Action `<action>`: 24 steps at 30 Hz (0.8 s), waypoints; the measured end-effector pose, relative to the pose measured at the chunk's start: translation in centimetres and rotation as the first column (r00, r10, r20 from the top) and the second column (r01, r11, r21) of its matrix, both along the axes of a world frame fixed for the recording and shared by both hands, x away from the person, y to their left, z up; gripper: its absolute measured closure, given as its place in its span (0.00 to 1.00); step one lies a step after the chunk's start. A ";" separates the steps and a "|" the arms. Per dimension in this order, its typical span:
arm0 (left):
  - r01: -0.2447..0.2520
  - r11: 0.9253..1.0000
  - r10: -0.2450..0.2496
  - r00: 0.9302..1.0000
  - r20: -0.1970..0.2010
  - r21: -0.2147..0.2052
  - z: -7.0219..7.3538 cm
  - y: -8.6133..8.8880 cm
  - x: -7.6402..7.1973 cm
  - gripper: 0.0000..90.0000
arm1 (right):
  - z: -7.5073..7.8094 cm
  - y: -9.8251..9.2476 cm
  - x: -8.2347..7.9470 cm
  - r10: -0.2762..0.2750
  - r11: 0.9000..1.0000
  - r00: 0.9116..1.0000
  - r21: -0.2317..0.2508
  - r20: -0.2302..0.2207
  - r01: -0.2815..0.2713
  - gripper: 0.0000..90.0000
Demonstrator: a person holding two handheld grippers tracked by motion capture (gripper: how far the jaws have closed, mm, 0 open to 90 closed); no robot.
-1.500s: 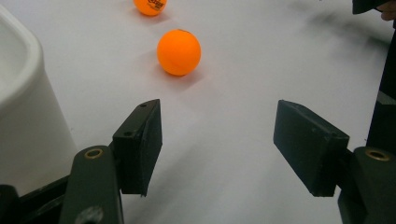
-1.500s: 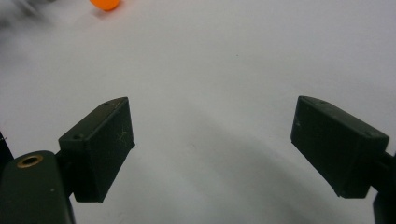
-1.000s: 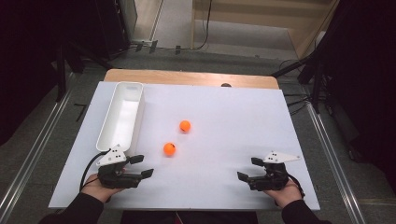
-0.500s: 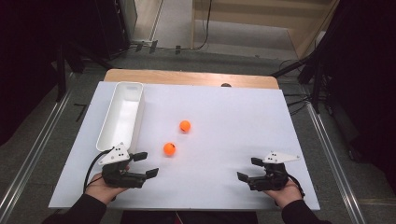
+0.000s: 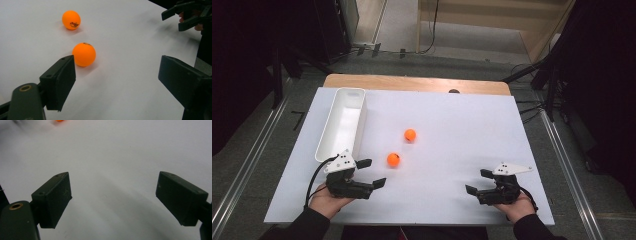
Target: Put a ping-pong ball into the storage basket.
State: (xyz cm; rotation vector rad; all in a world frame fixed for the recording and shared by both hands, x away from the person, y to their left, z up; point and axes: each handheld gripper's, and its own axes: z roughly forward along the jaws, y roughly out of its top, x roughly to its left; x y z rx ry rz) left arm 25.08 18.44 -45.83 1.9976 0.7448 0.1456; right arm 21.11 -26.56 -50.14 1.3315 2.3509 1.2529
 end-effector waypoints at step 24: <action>-0.038 0.999 0.038 0.999 0.009 -0.012 0.4 -1.7 0.8 0.15 | -0.1 0.1 0.0 0.006 1.000 1.000 -0.002 -0.005 -0.006 0.13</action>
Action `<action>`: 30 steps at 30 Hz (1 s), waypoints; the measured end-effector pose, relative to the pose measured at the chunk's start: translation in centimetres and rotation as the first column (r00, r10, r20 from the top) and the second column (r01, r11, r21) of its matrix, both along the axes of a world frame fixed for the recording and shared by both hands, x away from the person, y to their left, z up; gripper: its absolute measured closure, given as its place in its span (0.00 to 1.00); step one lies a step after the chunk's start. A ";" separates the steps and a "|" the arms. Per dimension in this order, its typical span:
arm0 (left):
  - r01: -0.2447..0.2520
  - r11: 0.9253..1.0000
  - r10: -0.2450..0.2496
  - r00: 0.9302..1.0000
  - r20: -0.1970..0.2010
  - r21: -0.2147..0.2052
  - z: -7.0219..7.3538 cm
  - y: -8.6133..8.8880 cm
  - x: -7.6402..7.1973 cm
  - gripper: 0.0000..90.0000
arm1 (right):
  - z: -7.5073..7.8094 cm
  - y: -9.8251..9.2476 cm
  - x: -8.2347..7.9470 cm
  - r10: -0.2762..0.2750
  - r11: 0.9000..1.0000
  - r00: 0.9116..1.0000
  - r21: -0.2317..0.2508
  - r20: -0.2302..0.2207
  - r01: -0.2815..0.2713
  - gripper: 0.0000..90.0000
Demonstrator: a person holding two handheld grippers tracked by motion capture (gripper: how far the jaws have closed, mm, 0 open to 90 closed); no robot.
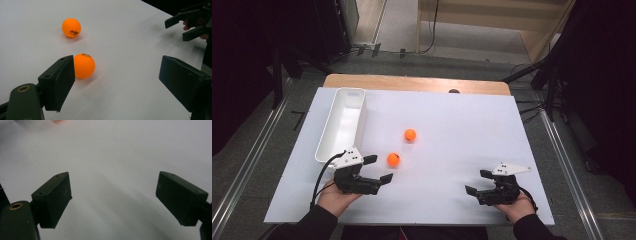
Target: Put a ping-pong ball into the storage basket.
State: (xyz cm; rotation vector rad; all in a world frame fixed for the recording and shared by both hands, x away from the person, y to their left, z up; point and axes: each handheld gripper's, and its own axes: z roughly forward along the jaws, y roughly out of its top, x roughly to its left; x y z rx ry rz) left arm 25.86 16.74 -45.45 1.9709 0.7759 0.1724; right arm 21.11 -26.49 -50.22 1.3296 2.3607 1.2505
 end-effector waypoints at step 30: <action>-0.083 0.996 0.083 0.996 0.045 0.018 0.0 -2.1 1.6 0.16 | 0.0 0.0 0.1 -0.015 1.000 1.000 0.008 0.002 0.015 0.13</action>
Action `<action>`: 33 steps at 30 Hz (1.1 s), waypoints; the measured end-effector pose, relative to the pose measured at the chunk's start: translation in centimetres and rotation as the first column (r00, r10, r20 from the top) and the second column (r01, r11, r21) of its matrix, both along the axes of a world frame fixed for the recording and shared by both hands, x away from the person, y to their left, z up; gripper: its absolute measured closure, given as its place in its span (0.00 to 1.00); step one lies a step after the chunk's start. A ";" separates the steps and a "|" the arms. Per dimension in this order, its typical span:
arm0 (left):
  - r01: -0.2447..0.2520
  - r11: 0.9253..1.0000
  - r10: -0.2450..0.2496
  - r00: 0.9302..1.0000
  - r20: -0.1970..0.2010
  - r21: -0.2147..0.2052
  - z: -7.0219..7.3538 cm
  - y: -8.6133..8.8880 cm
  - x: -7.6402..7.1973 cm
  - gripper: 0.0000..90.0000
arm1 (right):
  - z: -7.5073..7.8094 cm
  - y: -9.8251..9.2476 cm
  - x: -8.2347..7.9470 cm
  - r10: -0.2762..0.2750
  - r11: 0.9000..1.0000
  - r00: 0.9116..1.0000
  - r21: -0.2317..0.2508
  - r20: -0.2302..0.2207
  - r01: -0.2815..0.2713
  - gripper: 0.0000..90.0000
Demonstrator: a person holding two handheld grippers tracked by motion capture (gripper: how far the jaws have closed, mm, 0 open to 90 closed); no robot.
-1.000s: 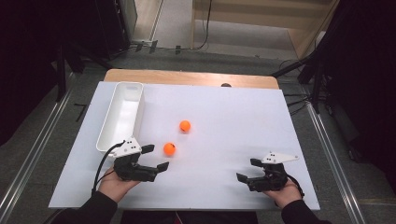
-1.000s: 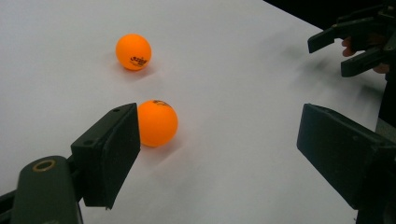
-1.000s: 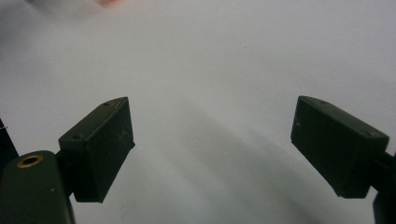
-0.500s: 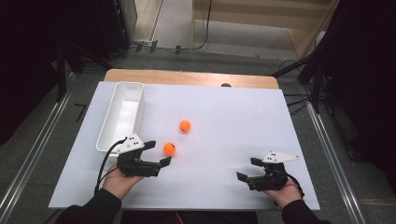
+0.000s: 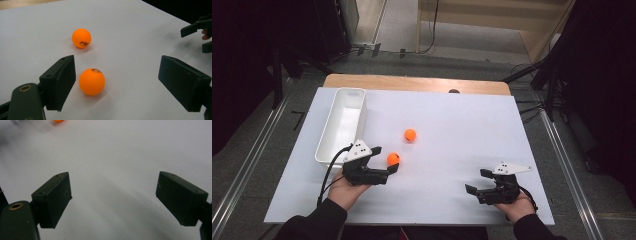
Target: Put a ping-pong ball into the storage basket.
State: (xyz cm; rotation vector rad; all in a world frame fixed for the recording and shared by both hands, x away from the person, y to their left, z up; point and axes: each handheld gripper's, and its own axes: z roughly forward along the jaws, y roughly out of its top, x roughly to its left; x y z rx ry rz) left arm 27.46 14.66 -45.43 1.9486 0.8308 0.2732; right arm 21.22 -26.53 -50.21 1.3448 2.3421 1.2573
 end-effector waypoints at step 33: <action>-0.094 0.996 0.093 0.995 0.036 0.005 -1.0 -2.3 2.8 0.16 | 0.0 0.1 -0.1 0.017 1.000 1.000 -0.001 -0.008 -0.017 0.13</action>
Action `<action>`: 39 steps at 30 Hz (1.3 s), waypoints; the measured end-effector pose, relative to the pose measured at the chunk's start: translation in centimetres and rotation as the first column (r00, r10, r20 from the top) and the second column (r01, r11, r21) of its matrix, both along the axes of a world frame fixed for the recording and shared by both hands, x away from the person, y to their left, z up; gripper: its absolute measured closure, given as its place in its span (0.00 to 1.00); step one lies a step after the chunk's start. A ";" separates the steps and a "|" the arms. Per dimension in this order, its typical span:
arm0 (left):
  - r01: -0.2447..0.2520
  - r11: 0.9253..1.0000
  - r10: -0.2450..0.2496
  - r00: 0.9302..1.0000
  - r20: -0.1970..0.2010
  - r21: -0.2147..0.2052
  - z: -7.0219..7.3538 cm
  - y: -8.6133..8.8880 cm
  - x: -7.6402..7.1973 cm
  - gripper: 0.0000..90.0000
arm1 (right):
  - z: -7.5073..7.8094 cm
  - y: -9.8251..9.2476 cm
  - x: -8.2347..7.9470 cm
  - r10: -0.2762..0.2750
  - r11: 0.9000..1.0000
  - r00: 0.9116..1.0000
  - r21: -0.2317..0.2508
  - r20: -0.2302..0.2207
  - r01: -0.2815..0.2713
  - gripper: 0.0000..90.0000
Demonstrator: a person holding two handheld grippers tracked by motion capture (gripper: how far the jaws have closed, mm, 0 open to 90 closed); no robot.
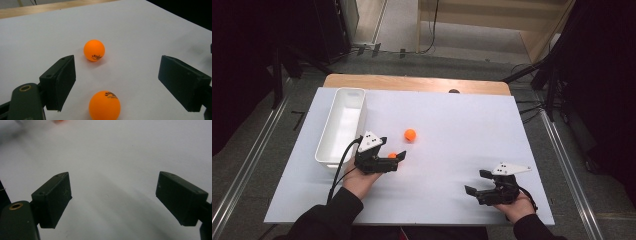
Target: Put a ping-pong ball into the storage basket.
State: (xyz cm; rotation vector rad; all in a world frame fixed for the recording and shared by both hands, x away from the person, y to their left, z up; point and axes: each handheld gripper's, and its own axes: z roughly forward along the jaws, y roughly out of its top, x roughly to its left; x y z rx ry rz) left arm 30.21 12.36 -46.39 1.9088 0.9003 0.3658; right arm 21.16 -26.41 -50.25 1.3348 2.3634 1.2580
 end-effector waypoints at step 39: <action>0.011 0.999 -0.010 1.000 -0.030 0.032 -1.5 -0.6 1.3 0.00 | 0.0 0.2 0.0 0.017 1.000 1.000 -0.015 -0.003 -0.017 0.13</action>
